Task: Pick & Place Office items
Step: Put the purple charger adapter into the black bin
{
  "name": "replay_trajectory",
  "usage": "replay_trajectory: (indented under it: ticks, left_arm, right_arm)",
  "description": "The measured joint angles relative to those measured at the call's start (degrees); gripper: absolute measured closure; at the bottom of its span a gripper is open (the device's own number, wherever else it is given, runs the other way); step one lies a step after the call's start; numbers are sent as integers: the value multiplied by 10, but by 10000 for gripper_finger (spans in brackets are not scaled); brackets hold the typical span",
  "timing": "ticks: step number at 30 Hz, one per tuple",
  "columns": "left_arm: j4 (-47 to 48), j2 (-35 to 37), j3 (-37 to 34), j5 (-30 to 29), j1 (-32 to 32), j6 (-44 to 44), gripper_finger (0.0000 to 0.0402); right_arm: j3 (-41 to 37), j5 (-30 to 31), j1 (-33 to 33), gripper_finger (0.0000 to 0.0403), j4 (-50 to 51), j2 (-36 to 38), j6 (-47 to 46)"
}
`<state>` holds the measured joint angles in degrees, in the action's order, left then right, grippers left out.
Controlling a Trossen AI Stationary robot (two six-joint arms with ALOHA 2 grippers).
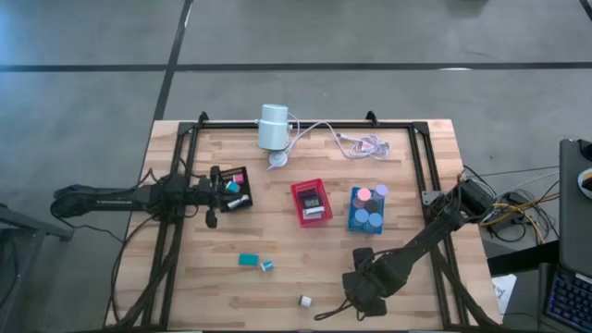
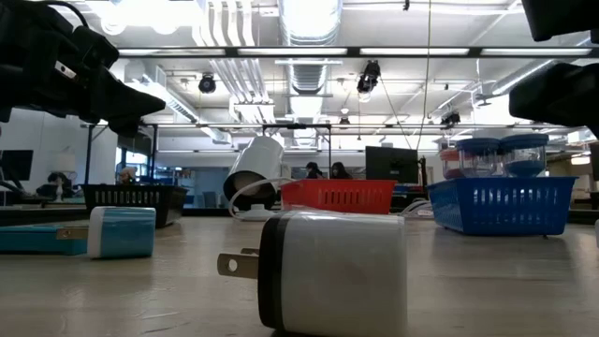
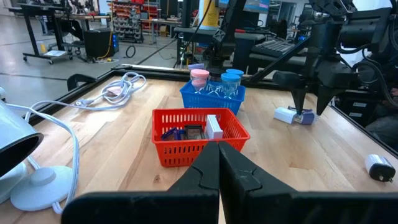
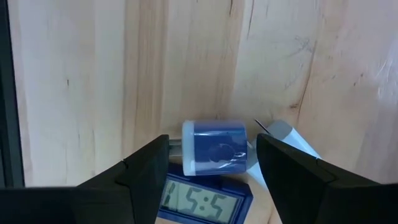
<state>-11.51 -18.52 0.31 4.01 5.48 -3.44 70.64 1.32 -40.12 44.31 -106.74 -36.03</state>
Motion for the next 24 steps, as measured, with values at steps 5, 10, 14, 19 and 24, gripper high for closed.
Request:
replay_trajectory:
  ticks: [5,10,14,19,24]
  left_arm:
    - [0,0,0,0,0,0,401]
    - [0,0,0,0,0,0,401]
    - [0,0,0,0,0,0,401]
    - [0,0,0,0,0,0,401]
    - [0,0,0,0,0,0,401]
  right_arm:
    - [-4,0,0,171,-2,0,0]
    - [-6,0,0,185,-2,0,0]
    - [-6,0,0,200,-2,0,0]
    - [-6,-12,0,236,-3,0,-4]
    - [-5,-19,0,271,-3,1,-4]
